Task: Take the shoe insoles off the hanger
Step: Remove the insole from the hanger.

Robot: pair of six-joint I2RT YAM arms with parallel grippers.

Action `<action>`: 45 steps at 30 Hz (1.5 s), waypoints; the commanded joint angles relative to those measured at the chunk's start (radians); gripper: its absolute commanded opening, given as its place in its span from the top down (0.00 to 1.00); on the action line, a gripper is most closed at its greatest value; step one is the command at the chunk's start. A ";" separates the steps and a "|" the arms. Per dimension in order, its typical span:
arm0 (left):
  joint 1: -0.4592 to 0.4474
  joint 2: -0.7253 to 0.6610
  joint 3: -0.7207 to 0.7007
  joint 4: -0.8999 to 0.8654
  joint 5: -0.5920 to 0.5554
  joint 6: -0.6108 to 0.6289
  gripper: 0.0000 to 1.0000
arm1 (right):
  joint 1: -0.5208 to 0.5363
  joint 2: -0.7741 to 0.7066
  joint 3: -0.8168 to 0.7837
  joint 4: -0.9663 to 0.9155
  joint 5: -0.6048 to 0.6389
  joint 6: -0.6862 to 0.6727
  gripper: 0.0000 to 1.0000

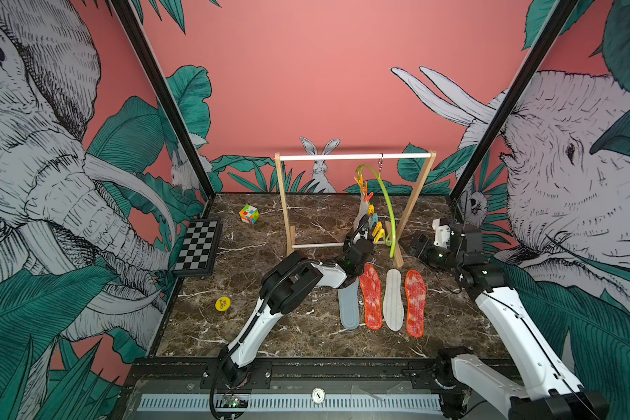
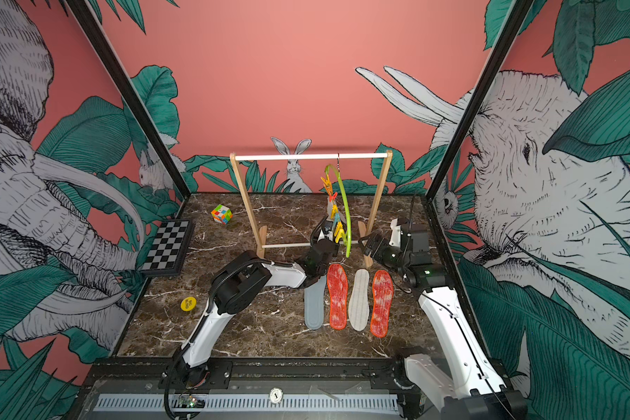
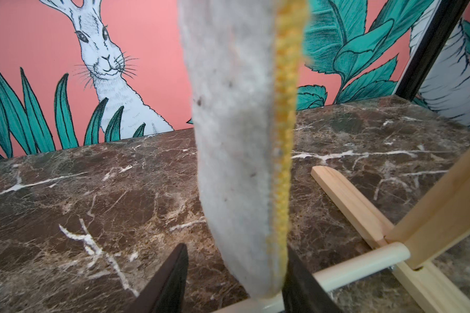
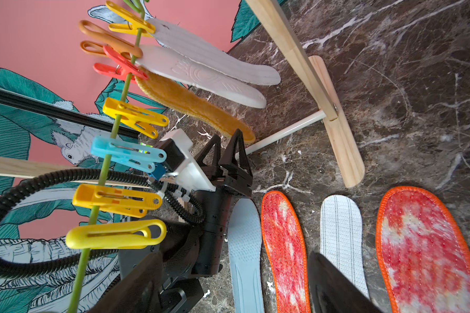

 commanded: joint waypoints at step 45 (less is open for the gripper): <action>0.115 -0.484 -0.508 0.128 -0.038 -0.030 1.00 | 0.149 0.247 0.118 0.475 0.009 0.376 0.47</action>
